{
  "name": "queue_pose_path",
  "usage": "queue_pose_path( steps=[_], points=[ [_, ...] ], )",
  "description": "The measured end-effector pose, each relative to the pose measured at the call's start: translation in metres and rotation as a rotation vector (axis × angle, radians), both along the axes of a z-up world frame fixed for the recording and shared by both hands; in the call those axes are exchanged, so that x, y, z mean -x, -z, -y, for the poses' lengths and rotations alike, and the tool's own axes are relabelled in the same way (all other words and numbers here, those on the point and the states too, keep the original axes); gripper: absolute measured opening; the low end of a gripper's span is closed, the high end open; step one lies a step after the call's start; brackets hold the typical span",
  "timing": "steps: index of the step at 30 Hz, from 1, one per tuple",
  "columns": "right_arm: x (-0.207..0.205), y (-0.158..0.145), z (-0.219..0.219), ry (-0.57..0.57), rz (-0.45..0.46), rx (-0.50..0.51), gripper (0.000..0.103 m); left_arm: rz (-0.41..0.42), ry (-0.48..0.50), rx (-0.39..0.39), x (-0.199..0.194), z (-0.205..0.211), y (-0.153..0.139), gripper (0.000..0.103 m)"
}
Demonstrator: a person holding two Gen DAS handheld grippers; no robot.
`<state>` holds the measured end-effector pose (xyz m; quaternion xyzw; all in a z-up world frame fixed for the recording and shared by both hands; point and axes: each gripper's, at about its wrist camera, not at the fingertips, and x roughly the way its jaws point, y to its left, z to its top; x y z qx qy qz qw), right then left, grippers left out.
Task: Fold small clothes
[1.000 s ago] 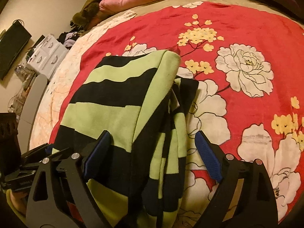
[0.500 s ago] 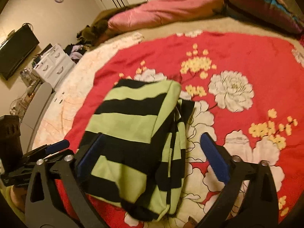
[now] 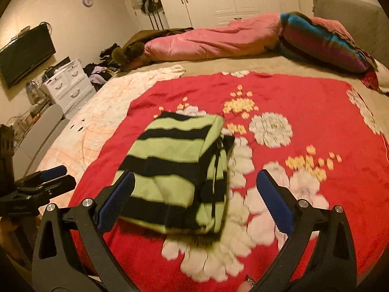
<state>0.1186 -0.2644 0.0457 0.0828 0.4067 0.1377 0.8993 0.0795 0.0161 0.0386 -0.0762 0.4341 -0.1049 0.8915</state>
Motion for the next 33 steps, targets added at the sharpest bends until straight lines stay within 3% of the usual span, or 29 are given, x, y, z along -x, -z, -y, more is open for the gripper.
queue_pose_path(
  steps=[7, 13, 33],
  points=[
    [0.034, 0.007, -0.008, -0.018, -0.033, 0.048, 0.094, -0.023, -0.018, -0.027, 0.035, -0.004, 0.016, 0.099],
    [0.058, 0.018, -0.02, -0.053, -0.04, 0.097, 0.094, -0.071, -0.043, -0.055, 0.038, -0.005, 0.034, 0.099],
    [0.061, 0.027, -0.02, -0.047, -0.057, 0.1, 0.094, -0.078, -0.039, -0.096, 0.04, 0.005, 0.034, 0.099]
  ],
)
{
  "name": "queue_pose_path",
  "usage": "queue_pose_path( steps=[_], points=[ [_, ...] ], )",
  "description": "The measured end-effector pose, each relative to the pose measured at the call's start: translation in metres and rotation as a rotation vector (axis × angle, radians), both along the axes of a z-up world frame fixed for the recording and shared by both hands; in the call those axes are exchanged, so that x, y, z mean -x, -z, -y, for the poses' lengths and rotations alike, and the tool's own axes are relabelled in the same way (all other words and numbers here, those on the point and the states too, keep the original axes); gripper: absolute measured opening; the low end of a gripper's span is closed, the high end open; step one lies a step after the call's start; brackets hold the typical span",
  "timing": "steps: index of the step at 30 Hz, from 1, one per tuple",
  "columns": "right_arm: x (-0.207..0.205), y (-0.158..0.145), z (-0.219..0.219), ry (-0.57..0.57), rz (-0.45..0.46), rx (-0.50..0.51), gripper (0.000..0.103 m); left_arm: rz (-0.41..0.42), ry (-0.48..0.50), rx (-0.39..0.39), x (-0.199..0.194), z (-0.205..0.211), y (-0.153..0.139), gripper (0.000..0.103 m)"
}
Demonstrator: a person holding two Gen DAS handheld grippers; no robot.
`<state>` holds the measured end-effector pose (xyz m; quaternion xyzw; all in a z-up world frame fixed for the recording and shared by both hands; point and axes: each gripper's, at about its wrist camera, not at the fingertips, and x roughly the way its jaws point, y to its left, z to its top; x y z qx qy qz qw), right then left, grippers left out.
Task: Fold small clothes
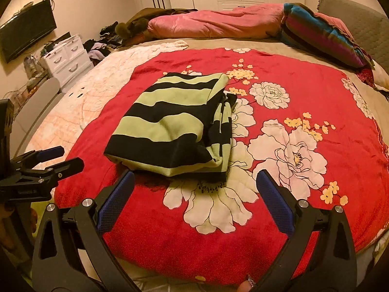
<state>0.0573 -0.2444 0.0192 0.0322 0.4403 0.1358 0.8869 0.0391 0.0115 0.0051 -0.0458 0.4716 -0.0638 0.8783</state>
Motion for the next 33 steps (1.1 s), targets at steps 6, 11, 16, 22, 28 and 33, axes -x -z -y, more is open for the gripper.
queue_pose_path(
  steps=[6, 11, 16, 22, 28, 33],
  points=[
    [-0.0003, 0.0006, 0.0004, 0.0, -0.001, 0.0, 0.094, 0.0, -0.001, -0.002, 0.0001, 0.0009, -0.0015, 0.099],
    [-0.0003, 0.0004, 0.0005, 0.003, -0.003, 0.002, 0.094, 0.001, 0.001, -0.009, 0.0004, 0.0019, -0.0015, 0.099],
    [-0.0001, 0.0002, 0.0004, 0.003, -0.002, 0.001, 0.094, -0.003, -0.003, -0.017, 0.0, 0.0032, -0.0014, 0.099],
    [-0.0001, 0.0007, 0.001, 0.007, -0.001, 0.002, 0.094, -0.003, -0.003, -0.026, -0.0001, 0.0033, -0.0016, 0.099],
    [-0.0006, 0.0009, 0.0009, 0.006, -0.004, 0.002, 0.094, -0.001, 0.001, -0.023, 0.0001, 0.004, -0.0019, 0.099],
    [-0.0005, 0.001, 0.0007, 0.008, -0.004, 0.003, 0.094, -0.003, -0.01, -0.026, -0.0004, 0.0024, -0.0019, 0.099]
  ],
)
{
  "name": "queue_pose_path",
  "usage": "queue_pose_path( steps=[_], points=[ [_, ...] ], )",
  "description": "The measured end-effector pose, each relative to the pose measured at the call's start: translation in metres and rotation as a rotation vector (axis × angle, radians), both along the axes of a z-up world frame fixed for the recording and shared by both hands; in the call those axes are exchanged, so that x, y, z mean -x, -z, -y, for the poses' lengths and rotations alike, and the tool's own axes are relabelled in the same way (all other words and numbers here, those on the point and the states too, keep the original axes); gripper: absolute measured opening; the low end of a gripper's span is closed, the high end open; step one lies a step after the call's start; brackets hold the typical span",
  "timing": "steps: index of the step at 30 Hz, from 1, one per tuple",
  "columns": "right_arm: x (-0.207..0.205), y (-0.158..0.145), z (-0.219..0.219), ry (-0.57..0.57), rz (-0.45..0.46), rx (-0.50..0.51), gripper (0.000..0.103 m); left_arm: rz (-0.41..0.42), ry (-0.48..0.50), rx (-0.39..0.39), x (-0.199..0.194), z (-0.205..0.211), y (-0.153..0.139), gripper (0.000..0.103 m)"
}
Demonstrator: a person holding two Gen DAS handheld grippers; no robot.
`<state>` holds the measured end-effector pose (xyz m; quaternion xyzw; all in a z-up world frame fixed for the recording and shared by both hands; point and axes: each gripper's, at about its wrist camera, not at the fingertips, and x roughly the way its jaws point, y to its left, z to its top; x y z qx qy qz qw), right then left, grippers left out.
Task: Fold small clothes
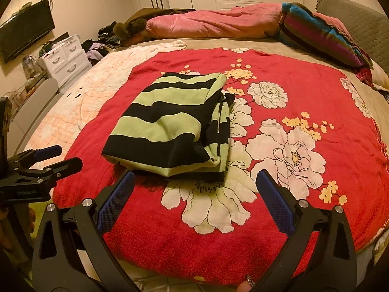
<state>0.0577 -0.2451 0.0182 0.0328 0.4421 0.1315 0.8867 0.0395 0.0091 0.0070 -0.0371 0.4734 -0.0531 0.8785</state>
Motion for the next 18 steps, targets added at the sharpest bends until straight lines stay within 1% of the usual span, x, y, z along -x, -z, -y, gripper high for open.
queue_pose_path(
  steps=[3, 7, 12, 18],
  points=[
    [-0.0002, 0.0005, 0.0005, 0.001, -0.001, 0.001, 0.094, -0.006, -0.009, -0.009, -0.0009, -0.0007, 0.0008, 0.099],
    [-0.0007, 0.0018, 0.0014, 0.003, -0.003, 0.003, 0.094, -0.01, -0.012, 0.002, -0.0014, -0.0019, 0.0014, 0.099],
    [-0.0009, 0.003, 0.0017, 0.003, -0.003, 0.008, 0.094, -0.004, -0.012, -0.006, -0.0011, -0.0014, 0.0014, 0.099],
    [-0.0003, 0.005, 0.0018, 0.007, -0.006, 0.01, 0.094, -0.007, -0.014, 0.002, -0.0021, -0.0017, 0.0011, 0.099]
  ],
)
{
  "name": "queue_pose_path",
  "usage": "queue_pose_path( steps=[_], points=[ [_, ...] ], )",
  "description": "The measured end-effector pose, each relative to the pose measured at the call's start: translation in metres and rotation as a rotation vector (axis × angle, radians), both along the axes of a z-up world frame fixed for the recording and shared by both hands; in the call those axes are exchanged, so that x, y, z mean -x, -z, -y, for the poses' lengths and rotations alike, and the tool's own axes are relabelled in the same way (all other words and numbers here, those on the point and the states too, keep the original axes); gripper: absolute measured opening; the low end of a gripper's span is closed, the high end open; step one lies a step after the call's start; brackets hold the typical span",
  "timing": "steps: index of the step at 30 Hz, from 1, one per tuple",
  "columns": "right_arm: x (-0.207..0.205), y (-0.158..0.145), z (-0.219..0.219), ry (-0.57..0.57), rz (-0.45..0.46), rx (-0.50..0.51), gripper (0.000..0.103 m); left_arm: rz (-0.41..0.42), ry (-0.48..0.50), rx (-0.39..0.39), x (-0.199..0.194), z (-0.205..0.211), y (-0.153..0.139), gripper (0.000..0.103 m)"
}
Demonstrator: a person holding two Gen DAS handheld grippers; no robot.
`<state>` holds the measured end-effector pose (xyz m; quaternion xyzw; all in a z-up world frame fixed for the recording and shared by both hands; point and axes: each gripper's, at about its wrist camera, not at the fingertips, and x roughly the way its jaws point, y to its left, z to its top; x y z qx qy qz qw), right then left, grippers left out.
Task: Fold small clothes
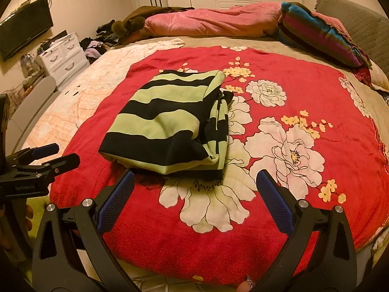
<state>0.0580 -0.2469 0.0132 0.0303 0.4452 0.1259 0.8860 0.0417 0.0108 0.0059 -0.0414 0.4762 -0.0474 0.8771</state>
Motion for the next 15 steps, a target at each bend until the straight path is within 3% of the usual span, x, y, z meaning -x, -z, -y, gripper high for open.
queue_pose_path(
  steps=[15],
  points=[
    [-0.0003, 0.0008, -0.0002, 0.003, -0.004, 0.004, 0.094, -0.013, -0.006, -0.007, -0.0013, -0.0017, 0.0033, 0.099]
  ],
)
